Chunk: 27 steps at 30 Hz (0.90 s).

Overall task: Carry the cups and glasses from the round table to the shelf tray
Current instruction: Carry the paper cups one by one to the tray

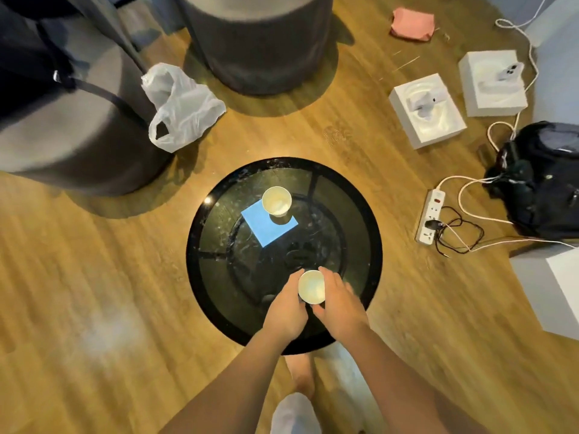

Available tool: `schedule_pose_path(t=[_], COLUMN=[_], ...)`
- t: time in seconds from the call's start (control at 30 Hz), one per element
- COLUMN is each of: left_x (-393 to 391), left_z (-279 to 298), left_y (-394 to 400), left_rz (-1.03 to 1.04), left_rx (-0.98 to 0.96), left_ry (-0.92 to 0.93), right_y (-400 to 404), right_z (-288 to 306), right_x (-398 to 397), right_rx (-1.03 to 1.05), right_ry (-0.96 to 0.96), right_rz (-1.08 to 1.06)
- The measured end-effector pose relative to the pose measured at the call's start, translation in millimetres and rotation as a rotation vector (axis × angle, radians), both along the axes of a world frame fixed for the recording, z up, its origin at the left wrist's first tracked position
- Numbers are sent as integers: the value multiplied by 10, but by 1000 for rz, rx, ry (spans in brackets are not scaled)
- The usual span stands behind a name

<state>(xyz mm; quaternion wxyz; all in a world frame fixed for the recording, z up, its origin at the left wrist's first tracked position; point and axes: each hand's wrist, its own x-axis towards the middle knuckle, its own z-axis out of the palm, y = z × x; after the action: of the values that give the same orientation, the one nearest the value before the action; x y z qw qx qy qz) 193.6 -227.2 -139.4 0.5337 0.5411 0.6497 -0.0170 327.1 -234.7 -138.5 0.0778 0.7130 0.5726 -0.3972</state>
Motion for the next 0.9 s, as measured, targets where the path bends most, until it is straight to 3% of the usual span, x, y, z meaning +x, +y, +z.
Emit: schedule_pose_path(t=[0.17, 0.37, 0.7, 0.9], left_x=[90, 476, 1293, 1627], left_z=[581, 1890, 4526, 5744], left_y=[315, 817, 1229, 1192], left_rz=[-16, 34, -150, -268], left_rx=[121, 299, 643, 836], left_ry=[-85, -301, -565, -665], right_y=[212, 639, 853, 673], right_z=[613, 2011, 4745, 5902], right_x=[184, 578, 1288, 1576], right_rx=[153, 445, 853, 1089], right_ry=[182, 350, 374, 360], right_rz=[-201, -377, -467, -510])
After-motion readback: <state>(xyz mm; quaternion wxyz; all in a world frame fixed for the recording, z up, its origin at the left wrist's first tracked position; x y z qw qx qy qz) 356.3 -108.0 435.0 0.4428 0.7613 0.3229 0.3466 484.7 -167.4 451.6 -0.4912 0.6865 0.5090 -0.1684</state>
